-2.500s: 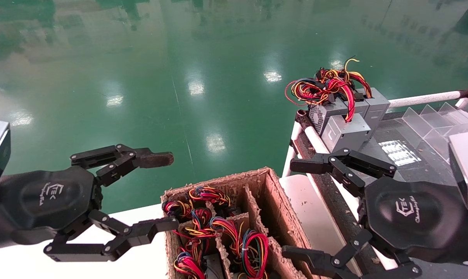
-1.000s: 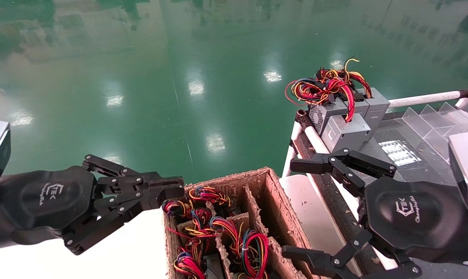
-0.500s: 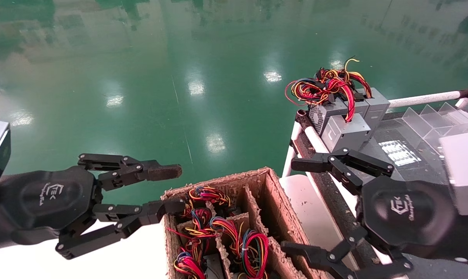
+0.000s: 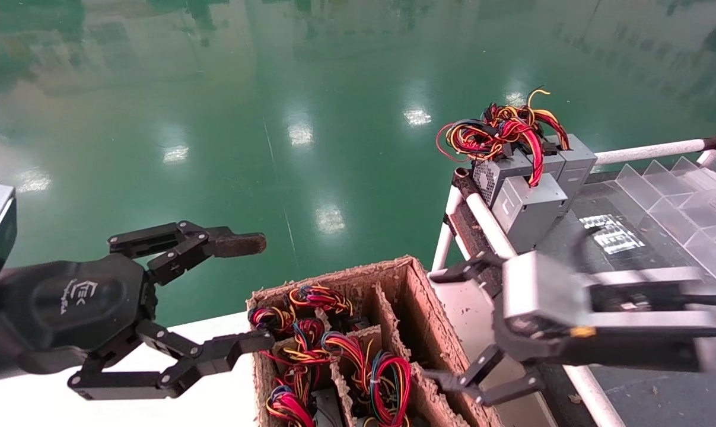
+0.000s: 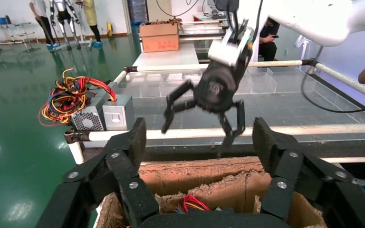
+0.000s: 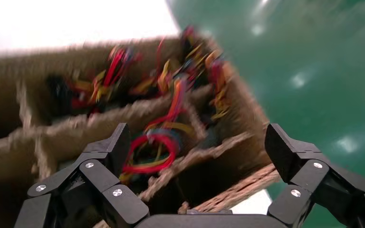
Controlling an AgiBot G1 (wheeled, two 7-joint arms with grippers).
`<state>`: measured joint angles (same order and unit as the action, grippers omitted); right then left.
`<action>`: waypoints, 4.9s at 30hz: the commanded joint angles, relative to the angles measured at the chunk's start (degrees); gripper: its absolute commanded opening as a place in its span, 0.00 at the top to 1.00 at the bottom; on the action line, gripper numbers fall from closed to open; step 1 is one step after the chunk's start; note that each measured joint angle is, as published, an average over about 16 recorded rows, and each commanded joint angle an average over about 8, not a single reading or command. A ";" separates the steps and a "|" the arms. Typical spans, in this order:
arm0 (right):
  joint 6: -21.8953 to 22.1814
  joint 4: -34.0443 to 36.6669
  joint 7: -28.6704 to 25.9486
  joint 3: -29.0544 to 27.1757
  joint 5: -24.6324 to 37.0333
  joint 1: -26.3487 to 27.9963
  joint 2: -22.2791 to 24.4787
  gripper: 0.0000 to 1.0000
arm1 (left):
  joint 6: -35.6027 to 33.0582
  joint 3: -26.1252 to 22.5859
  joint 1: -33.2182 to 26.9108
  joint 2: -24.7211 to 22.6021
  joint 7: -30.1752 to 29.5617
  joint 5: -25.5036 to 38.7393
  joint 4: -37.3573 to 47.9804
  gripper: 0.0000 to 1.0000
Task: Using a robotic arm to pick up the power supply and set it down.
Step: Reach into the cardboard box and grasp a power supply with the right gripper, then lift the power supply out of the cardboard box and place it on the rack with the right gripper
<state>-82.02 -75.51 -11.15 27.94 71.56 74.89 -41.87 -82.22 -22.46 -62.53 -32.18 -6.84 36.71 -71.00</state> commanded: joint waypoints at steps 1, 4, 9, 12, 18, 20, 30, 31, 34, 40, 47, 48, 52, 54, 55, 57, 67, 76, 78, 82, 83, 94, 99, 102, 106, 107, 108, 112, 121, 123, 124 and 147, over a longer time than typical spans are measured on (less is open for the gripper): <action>-1.16 0.36 -0.77 2.37 4.08 2.99 -2.08 0.00 | 0.00 0.00 0.00 0.00 0.00 0.00 0.00 0.00; -2.23 0.78 -1.10 5.06 8.30 5.48 -5.14 0.00 | 0.00 0.00 0.00 0.00 0.00 0.00 0.00 0.00; -2.17 0.77 -1.00 8.22 13.57 6.99 -8.98 0.00 | 0.00 0.00 0.00 0.00 0.00 0.00 0.00 0.00; -1.25 0.17 -0.70 9.57 16.33 6.82 -10.46 0.24 | 0.00 0.00 0.00 0.00 0.00 0.00 0.00 0.00; 1.74 -1.36 0.99 11.22 21.30 5.52 -11.77 0.96 | 0.00 0.00 0.00 0.00 0.00 0.00 0.00 0.00; 2.56 -1.57 1.49 11.43 22.17 5.06 -11.93 1.00 | 0.00 0.00 0.00 0.00 0.00 0.00 0.00 0.00; 3.14 -1.95 2.60 11.51 22.26 4.17 -11.84 1.00 | 0.00 0.00 0.00 0.00 0.00 0.00 0.00 0.00; 3.11 -1.97 2.76 11.53 22.25 4.10 -11.78 1.00 | 0.00 0.00 0.00 0.00 0.00 0.00 0.00 0.00; 3.04 -1.99 3.20 11.68 22.41 3.88 -11.67 1.00 | 0.00 0.00 0.00 0.00 0.00 0.00 0.00 0.00; 3.24 -1.91 3.53 12.07 23.06 3.46 -11.83 1.00 | 0.00 0.00 0.00 0.00 0.00 0.00 0.00 0.00; 3.83 -1.74 3.23 12.55 24.02 3.28 -12.71 1.00 | 0.00 0.00 0.00 0.00 0.00 0.00 0.00 0.00; 3.91 -1.72 3.20 12.62 24.17 3.30 -12.87 1.00 | 0.00 0.00 0.00 0.00 0.00 0.00 0.00 0.00; 4.25 -1.62 3.10 12.88 24.76 3.35 -13.47 1.00 | 0.00 0.00 0.00 0.00 0.00 0.00 0.00 0.00; 4.44 -1.57 3.05 12.98 25.04 3.36 -13.72 1.00 | 0.00 0.00 0.00 0.00 0.00 0.00 0.00 0.00; 4.54 -1.55 3.02 13.03 25.17 3.36 -13.83 1.00 | 0.00 0.00 0.00 0.00 0.00 0.00 0.00 0.00; 4.75 -1.51 2.99 13.08 25.39 3.33 -14.00 1.00 | 0.00 0.00 0.00 0.00 0.00 0.00 0.00 0.00; 6.51 -1.67 4.30 12.71 25.63 2.60 -14.05 1.00 | 0.00 -0.01 0.00 0.00 0.00 0.00 0.00 0.00; 7.41 -1.92 6.16 11.22 23.22 1.65 -12.59 1.00 | 0.00 -0.01 0.00 0.00 0.00 0.00 0.00 0.00; 7.51 -2.02 6.78 10.60 22.20 1.48 -11.93 1.00 | 0.00 -0.01 0.00 0.00 0.00 0.00 0.00 0.00; 7.60 -2.19 8.31 9.13 19.70 1.16 -10.42 1.00 | 0.00 -0.01 0.00 0.00 0.00 0.00 0.00 0.00; 7.63 -2.23 8.74 8.73 19.02 1.08 -10.04 1.00 | 0.00 -0.01 0.00 0.00 0.00 0.00 0.00 0.00; 5.71 -2.49 13.39 2.32 6.53 0.37 -4.51 1.00 | 0.00 -0.01 0.00 0.00 0.00 0.00 0.00 0.00; 3.42 -2.48 14.35 -1.19 -0.85 0.22 -1.24 1.00 | 0.00 -0.01 0.00 0.00 0.00 -0.01 0.00 0.00; 2.64 -2.44 14.32 -3.58 -5.06 0.12 1.01 1.00 | 0.00 -0.01 0.00 0.00 0.00 -0.01 0.00 0.00; 2.82 -2.34 14.09 -7.16 -10.06 0.00 4.29 1.00 | 0.00 -0.01 0.00 0.00 0.00 -0.01 0.00 0.00; 3.16 -2.30 14.10 -8.07 -11.06 -0.07 5.06 1.00 | 0.00 -0.01 0.00 0.00 0.00 -0.01 0.00 0.00; 3.63 -2.27 14.14 -9.01 -12.01 -0.20 5.83 1.00 | 0.00 -0.01 0.00 0.00 0.00 -0.01 0.00 0.00; 6.43 -2.09 14.62 -12.55 -14.75 -1.09 8.57 1.00 | 0.00 -0.01 0.00 0.00 0.00 -0.01 0.00 0.00; 14.22 -1.44 17.06 -18.23 -15.06 -3.24 13.15 1.00 | 0.00 -0.01 0.00 0.00 0.00 -0.01 0.00 0.00; 15.70 -1.17 17.61 -19.14 -14.48 -3.50 14.20 1.00 | 0.00 -0.01 0.00 0.00 0.00 -0.01 0.00 0.00; 16.37 -1.00 17.88 -19.56 -14.13 -3.63 14.79 1.00 | 0.00 -0.01 0.00 0.00 0.00 -0.01 0.00 0.00; 23.07 17.68 28.04 -21.59 -5.85 -6.25 19.17 1.00 | 0.00 -0.01 0.00 0.00 0.01 -0.01 0.00 0.00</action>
<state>-59.25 -57.57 16.92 6.77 66.13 69.72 -23.20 -82.22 -22.47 -62.53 -32.17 -6.84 36.70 -71.00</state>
